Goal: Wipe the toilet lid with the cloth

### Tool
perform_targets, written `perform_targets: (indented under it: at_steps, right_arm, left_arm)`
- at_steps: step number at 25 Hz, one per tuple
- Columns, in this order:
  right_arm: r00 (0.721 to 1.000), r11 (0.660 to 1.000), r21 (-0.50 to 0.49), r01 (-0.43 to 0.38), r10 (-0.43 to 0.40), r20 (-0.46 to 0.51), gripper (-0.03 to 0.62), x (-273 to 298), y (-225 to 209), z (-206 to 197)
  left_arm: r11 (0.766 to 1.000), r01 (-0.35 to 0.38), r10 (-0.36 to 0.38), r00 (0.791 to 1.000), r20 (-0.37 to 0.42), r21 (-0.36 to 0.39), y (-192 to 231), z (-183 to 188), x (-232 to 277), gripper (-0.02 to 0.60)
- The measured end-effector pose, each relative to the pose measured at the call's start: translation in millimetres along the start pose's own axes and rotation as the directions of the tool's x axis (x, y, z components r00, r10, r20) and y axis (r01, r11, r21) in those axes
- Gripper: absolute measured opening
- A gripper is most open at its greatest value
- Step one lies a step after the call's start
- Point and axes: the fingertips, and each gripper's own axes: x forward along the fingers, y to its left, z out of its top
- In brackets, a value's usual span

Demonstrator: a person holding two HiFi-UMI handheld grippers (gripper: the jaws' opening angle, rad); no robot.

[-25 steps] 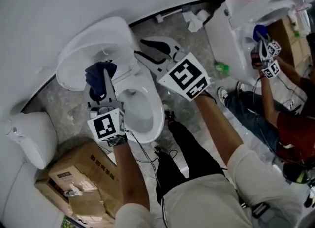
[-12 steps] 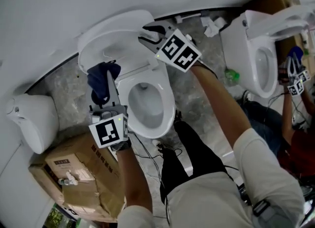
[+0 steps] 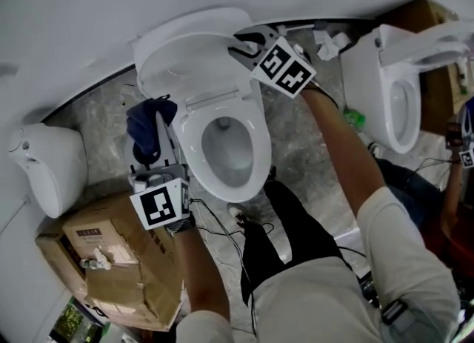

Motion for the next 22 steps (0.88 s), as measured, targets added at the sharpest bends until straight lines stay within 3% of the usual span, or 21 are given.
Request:
perform_targets:
  at_steps: [13, 22]
  right_arm:
    - [0.999, 0.999, -0.010, -0.035, 0.035, -0.031, 0.097, -55.1, 65.2, -8.8]
    - [0.989, 0.994, -0.025, -0.106, 0.103, -0.108, 0.123, -105.0, 161.1, -46.1]
  left_arm:
    - [1.000, 0.011, -0.011, 0.999, 0.034, 0.002, 14.5, 10.2, -73.3, 0.054]
    - [0.999, 0.051, -0.050, 0.997, 0.052, -0.019, 7.8, 0.9, -138.5, 0.054]
